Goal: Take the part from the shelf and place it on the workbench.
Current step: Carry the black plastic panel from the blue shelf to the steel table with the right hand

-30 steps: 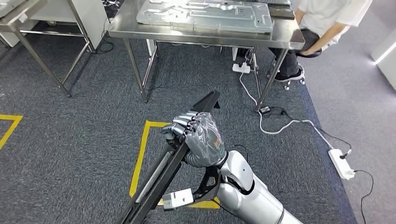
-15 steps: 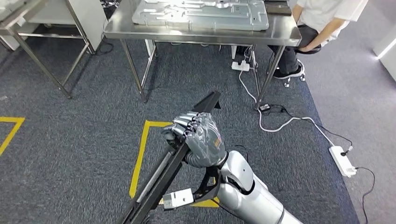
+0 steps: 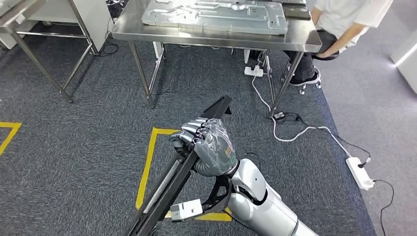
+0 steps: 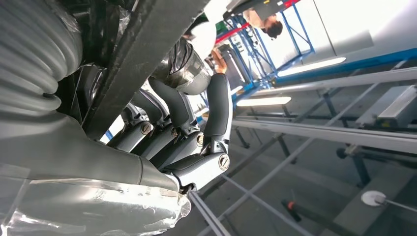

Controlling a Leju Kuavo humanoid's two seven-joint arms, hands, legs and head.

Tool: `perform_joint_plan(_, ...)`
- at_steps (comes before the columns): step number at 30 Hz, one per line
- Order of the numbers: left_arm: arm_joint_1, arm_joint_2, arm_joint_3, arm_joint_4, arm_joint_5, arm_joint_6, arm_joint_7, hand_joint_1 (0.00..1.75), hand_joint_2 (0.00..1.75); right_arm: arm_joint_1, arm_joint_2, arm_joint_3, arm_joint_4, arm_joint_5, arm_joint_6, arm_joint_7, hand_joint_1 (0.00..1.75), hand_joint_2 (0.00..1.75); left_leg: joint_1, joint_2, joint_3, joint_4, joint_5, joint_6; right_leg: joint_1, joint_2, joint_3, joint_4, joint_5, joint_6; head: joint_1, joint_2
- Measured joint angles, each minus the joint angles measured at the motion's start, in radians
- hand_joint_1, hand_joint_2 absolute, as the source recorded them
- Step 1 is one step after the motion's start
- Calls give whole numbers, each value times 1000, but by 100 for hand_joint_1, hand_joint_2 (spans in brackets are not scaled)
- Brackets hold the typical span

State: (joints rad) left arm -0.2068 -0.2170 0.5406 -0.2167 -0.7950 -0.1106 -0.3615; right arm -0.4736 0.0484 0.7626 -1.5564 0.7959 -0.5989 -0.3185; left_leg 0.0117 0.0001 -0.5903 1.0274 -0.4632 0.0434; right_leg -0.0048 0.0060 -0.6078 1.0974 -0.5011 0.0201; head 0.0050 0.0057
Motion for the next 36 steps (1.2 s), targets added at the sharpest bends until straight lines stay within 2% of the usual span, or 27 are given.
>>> perform_joint_plan(3, -1, 0, 0, 0, -1, -2, -2, 0, 175, -1, 0, 0, 1, 1, 0, 0, 175, 175, -1, 0, 13, -1, -13, 8, -2, -1, -110, 173, -59, 10, 0, 0)
perform_joint_plan(4, 0, 0, 0, 0, -1, -2, -3, 0, 175, 1, 0, 0, 2, 2, 0, 0, 175, 175, -2, 0, 19, -1, -19, 8, -3, -1, -140, 206, -59, 10, 0, 0)
perform_joint_plan(5, 1, 0, 0, 0, -2, -2, -4, 0, 175, 3, 0, 0, 3, 4, 0, 0, 175, 175, -2, -1, 27, -1, -26, 8, -2, -1, -153, 206, -41, 8, 0, 0)
perform_joint_plan(6, 2, 0, 0, 0, -2, -2, -4, 0, 175, 4, 0, 0, 4, 5, 0, 0, 175, 175, -2, -1, 39, -1, -34, 6, -2, -1, -146, 167, -4, 5, 0, 0)
perform_joint_plan(7, 2, 0, 0, 0, -2, -3, -4, 0, 175, 4, 0, 0, 4, 7, 0, 0, 175, 175, -2, -2, 50, -2, -43, 4, 0, -2, -123, 100, 44, -1, 0, 0)
perform_joint_plan(8, 3, -1, 0, 0, -3, -3, -4, 0, 175, 3, 0, 0, 4, 9, 0, 0, 175, 175, -2, -2, 60, -3, -51, 1, 4, -4, -100, 38, 79, -8, 0, 0)
perform_joint_plan(9, 2, -2, 0, 0, -3, -4, -5, 0, 175, 3, 0, 0, 4, 10, 0, 0, 175, 175, -1, -2, 67, -5, -57, -3, 9, -7, -81, -19, 98, -15, 1, 0)
perform_joint_plan(10, 1, -3, 0, 0, -3, -4, -5, 0, 175, 2, 0, 0, 4, 10, 0, 0, 175, 175, -1, -1, 71, -10, -62, -8, 14, -9, -70, -50, 103, -22, 0, 0)
perform_joint_plan(11, 1, -4, 0, 0, -3, -4, -5, 0, 175, 2, 0, 0, 4, 11, 0, 0, 175, 175, -1, 0, 76, -13, -62, -14, 18, -9, -65, -65, 93, -27, 0, 0)
perform_joint_plan(14, 0, -4, 0, 0, -3, -4, -6, 0, 175, 3, 2, 0, 3, 20, -6, 0, 175, 175, -2, 1, 97, -5, -61, -32, 13, -5, -25, -96, 82, -45, 0, 0)
perform_joint_plan(15, -1, -4, 0, 0, -3, -3, -6, 0, 175, 3, 3, 0, 2, 28, -9, 0, 175, 175, -2, 1, 86, 23, -64, -36, 11, -5, -8, -103, 77, -49, 0, 0)
perform_joint_plan(16, -2, -4, 0, 0, -4, -3, -6, 0, 175, 2, 4, 0, 2, 37, -13, 0, 175, 175, -1, 0, 58, 74, -74, -37, 10, -5, 8, -107, 71, -51, 0, 0)
perform_joint_plan(18, -1, -4, 0, 0, -4, -3, -6, 0, 175, 4, 5, 1, 3, 52, -16, 0, 175, 175, 0, 0, -28, 196, -113, -41, 10, -5, 34, -110, 51, -55, 0, 0)
perform_joint_plan(19, 3, -3, 0, 0, -4, -3, -5, 0, 175, 6, 5, 2, 3, 55, -17, 0, 175, 175, 1, 0, -67, 237, -139, -44, 10, -4, 48, -110, 38, -55, 0, 0)
perform_joint_plan(20, 6, -3, 0, 0, -4, -2, -5, 0, 175, 7, 5, 2, 4, 56, -17, 0, 175, 175, 1, 0, -95, 248, -157, -46, 10, -2, 65, -110, 24, -54, 0, 0)
perform_joint_plan(21, 8, -2, 0, 0, -5, -2, -5, 0, 175, 8, 5, 2, 5, 56, -17, 0, 175, 175, 2, 0, -108, 229, -157, -47, 9, 0, 84, -109, 10, -52, 0, 0)
perform_joint_plan(22, 9, -2, 0, 0, -5, -2, -5, 0, 175, 8, 5, 3, 5, 56, -17, 0, 175, 175, 2, 0, -111, 184, -128, -48, 9, 2, 104, -109, -6, -50, 0, 0)
perform_joint_plan(24, 11, -2, 0, 2, -5, -2, -5, 0, 175, 9, 5, 3, 7, 56, -17, 0, 175, 175, 2, 1, -108, 71, -1, -42, 9, 4, 137, -105, -39, -42, 0, 0)
perform_joint_plan(25, 12, -1, 0, 2, -5, -2, -5, 0, 175, 9, 5, 4, 8, 57, -19, 0, 175, 175, -2, 1, -106, 35, 50, -37, 10, 6, 147, -102, -55, -37, 1, 0)
perform_joint_plan(26, 14, -1, 0, 3, -5, -2, -5, 0, 175, 10, 6, 5, 9, 57, -20, 0, 175, 175, -5, 1, -104, 17, 80, -28, 10, 7, 154, -98, -66, -30, 1, 0)
perform_joint_plan(27, 13, -1, 0, 4, -5, -2, -4, 0, 175, 10, 6, 5, 10, 58, -22, 0, 175, 175, -9, 1, -101, 15, 77, -19, 9, 9, 159, -91, -71, -23, 0, 0)
perform_joint_plan(29, 8, -1, 0, 4, -5, -2, -5, 0, 175, 9, 8, 6, 8, 59, -24, 0, 175, 175, -9, -2, -79, 10, 62, -3, 6, 7, 143, -45, -57, -12, 0, 0)
perform_joint_plan(31, 2, 0, 0, 4, -5, -2, -6, 0, 175, 7, 9, 6, 6, 59, -25, 0, 175, 175, -6, -3, -51, 3, 45, 8, 3, 5, 76, 66, -38, -1, 0, 0)
perform_joint_plan(32, 1, 0, 0, 4, -5, -2, -6, 0, 175, 7, 9, 6, 6, 59, -25, 0, 175, 175, -5, -3, -37, 2, 32, 11, 0, 4, 30, 127, -48, 4, 1, 0)
perform_joint_plan(34, 1, 0, 0, 4, -5, -2, -6, 0, 175, 8, 8, 6, 7, 59, -25, 0, 175, 175, -4, -5, -5, 1, 6, 12, -3, 2, -56, 203, -111, 10, 1, 0)
perform_joint_plan(35, 2, 0, 0, 4, -5, -2, -6, 0, 175, 9, 8, 6, 8, 59, -25, 0, 175, 175, -3, -6, 14, 1, -9, 12, -5, 1, -87, 208, -143, 11, 1, 0)
perform_joint_plan(36, 3, 0, 0, 4, -5, -2, -6, 0, 175, 9, 8, 6, 8, 59, -25, 0, 175, 175, -3, -8, 34, 1, -25, 11, -6, 0, -106, 189, -155, 11, 1, 0)
